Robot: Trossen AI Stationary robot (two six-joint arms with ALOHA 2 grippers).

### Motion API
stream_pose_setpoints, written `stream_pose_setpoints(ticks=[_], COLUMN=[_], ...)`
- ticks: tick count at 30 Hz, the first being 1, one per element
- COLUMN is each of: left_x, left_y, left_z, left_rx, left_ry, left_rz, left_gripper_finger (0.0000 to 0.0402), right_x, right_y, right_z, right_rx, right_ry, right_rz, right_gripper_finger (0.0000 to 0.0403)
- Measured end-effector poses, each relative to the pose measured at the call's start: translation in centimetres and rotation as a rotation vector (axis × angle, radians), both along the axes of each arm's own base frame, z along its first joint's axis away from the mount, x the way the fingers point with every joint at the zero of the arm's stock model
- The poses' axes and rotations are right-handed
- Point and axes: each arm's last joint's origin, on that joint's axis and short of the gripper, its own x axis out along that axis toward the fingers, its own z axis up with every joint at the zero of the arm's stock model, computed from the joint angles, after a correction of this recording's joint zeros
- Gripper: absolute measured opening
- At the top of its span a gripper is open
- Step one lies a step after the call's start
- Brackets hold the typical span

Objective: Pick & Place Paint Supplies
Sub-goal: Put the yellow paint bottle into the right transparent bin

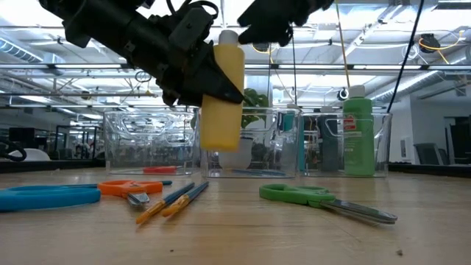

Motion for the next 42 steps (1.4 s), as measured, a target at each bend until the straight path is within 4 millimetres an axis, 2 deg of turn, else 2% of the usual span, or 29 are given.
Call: stream_pose_setpoints(ticks=[4, 15, 18, 24, 34, 39, 42], left_x=[0.0, 0.0, 0.1, 0.1, 0.1, 0.1, 0.1], left_y=[0.0, 0.0, 0.0, 0.0, 0.0, -0.1, -0.1], left_z=[0.0, 0.1, 0.3, 0.4, 0.2, 0.2, 0.3], left_rx=[0.002, 0.007, 0.001, 0.010, 0.018, 0.018, 0.007], left_ry=[0.000, -0.005, -0.027, -0.035, -0.017, -0.015, -0.023], left_rz=[-0.001, -0.004, -0.004, -0.011, -0.015, -0.021, -0.037], left_gripper_finger=[0.0177, 0.0177, 0.0177, 0.0177, 0.0177, 0.0178, 0.0188], right_x=[0.9, 0.9, 1.5, 2.2, 2.2, 2.2, 1.6], right_y=[-0.1, -0.1, -0.1, 0.0, 0.0, 0.0, 0.0], right_z=[-0.9, -0.8, -1.6, -1.9, -2.0, -2.0, -1.2], right_rx=[0.001, 0.014, 0.013, 0.033, 0.039, 0.042, 0.023], right_ry=[-0.004, -0.013, -0.005, -0.030, -0.027, -0.027, -0.031], right_rz=[-0.007, 0.015, 0.012, 0.044, 0.055, 0.052, 0.062], right_gripper_finger=[0.0233, 0.0227, 0.0219, 0.0198, 0.0152, 0.0112, 0.0106])
